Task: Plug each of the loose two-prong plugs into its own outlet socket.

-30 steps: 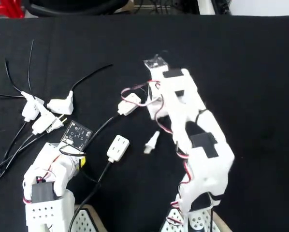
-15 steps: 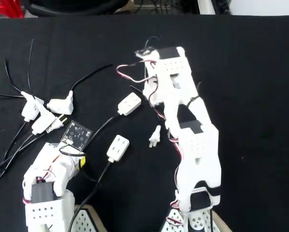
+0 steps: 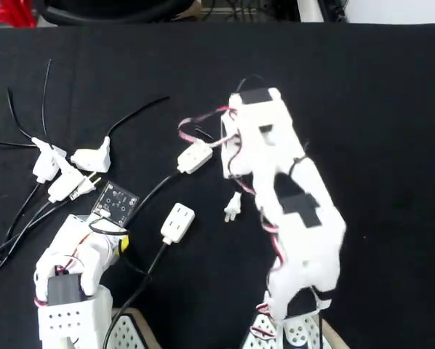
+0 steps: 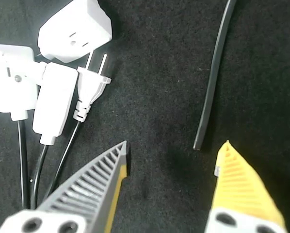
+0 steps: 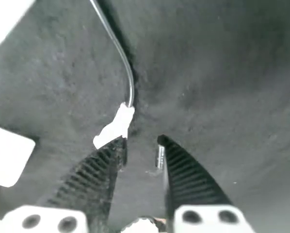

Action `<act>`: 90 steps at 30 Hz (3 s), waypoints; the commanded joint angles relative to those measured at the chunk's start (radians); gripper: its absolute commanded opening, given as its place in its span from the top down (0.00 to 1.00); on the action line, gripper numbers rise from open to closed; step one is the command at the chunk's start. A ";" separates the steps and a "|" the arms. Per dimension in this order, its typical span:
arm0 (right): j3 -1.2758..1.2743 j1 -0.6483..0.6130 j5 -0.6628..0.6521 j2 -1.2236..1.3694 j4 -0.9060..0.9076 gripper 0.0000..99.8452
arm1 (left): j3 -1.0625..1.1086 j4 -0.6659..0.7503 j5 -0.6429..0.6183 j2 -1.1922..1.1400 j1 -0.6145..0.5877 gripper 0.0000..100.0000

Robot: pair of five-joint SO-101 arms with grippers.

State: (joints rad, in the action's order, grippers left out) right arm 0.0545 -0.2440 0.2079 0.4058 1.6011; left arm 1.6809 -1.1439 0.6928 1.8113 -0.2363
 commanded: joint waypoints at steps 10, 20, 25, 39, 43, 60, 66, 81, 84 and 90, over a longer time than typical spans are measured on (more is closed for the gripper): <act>-0.461 -0.077 0.146 -0.295 -0.364 0.63 | 0.019 -0.003 0.005 0.006 -0.010 0.71; -0.407 -0.086 0.247 -0.179 -0.439 0.78 | 0.019 -0.003 0.005 0.006 -0.010 0.71; -0.410 -0.123 0.242 -0.166 -0.437 0.92 | 0.019 -0.003 0.005 0.006 -0.010 0.71; -0.401 -0.126 0.230 -0.168 -0.437 0.99 | 0.019 -0.003 0.005 0.006 -0.008 0.71; -0.374 -0.132 0.091 -0.177 -0.402 0.99 | 0.019 -0.003 0.005 0.006 -0.007 0.71; -0.710 -0.273 0.014 -0.812 -0.713 0.99 | 0.018 0.003 -0.003 0.011 0.004 0.71; -0.843 -0.301 0.020 -0.898 -0.878 0.99 | -0.018 0.002 -0.100 0.011 0.105 0.71; -1.181 -0.341 0.121 -1.578 -0.885 0.99 | -0.248 0.008 -0.315 0.012 0.484 0.71; -1.277 -0.381 0.123 -1.750 -0.885 0.99 | -0.277 0.077 -0.384 0.012 0.506 0.71; -1.394 -0.517 0.216 -1.942 -0.885 0.99 | -0.231 0.229 -0.497 0.012 0.512 0.71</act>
State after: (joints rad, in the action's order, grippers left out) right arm -1.3280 -0.7119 0.3982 -1.4676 0.7342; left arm 1.4615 -0.9904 0.2463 1.8128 0.2670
